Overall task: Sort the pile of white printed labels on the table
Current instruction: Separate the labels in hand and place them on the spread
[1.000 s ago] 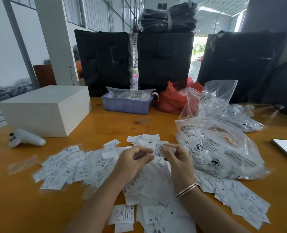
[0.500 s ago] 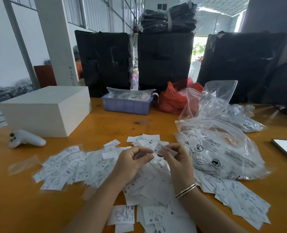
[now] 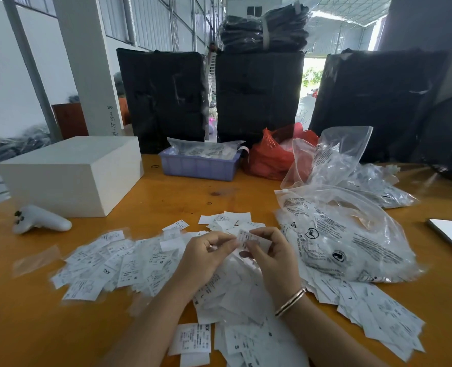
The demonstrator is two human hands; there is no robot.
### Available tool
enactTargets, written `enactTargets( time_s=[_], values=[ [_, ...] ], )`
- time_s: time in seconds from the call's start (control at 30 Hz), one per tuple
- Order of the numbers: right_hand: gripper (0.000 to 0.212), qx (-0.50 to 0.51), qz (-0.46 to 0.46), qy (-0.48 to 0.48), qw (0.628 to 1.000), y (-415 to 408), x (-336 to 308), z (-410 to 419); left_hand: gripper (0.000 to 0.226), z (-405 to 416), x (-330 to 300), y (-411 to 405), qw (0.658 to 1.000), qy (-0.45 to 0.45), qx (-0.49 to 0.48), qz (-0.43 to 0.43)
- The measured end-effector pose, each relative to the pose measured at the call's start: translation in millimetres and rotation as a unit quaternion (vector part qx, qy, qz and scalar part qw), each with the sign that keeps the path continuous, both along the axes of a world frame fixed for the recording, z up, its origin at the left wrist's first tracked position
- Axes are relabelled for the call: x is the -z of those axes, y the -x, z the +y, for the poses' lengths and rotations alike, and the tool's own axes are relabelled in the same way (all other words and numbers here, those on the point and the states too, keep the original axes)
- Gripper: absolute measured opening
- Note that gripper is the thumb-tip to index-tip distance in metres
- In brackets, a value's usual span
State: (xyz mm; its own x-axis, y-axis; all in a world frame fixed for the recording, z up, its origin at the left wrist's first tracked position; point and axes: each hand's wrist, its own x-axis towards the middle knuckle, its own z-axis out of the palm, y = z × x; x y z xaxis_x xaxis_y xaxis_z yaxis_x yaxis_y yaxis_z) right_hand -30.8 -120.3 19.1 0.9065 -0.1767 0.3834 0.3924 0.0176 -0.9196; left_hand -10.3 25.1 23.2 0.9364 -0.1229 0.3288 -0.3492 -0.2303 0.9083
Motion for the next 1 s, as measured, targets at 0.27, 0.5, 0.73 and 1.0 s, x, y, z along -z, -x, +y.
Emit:
enactTargets(
  time_s=[0.27,0.5,0.73,1.0],
  values=[
    [0.021,0.037,-0.023,0.034,0.998,-1.8,2.0,0.3,0.01,1.3,0.7,-2.2,1.0,0.018,-0.015,0.001],
    [0.016,0.053,-0.014,0.015,0.998,-4.6,2.6,-1.8,0.012,0.2,1.5,-2.3,0.999,0.029,-0.013,0.008],
    [0.015,0.044,-0.011,-0.013,0.999,-4.0,1.2,-2.4,0.016,2.0,-0.5,-2.5,0.995,0.096,-0.013,0.023],
    [0.021,0.036,-0.037,0.072,0.996,-2.1,4.8,2.1,0.006,0.7,-0.2,-3.0,0.996,0.088,-0.012,0.026]
  ],
)
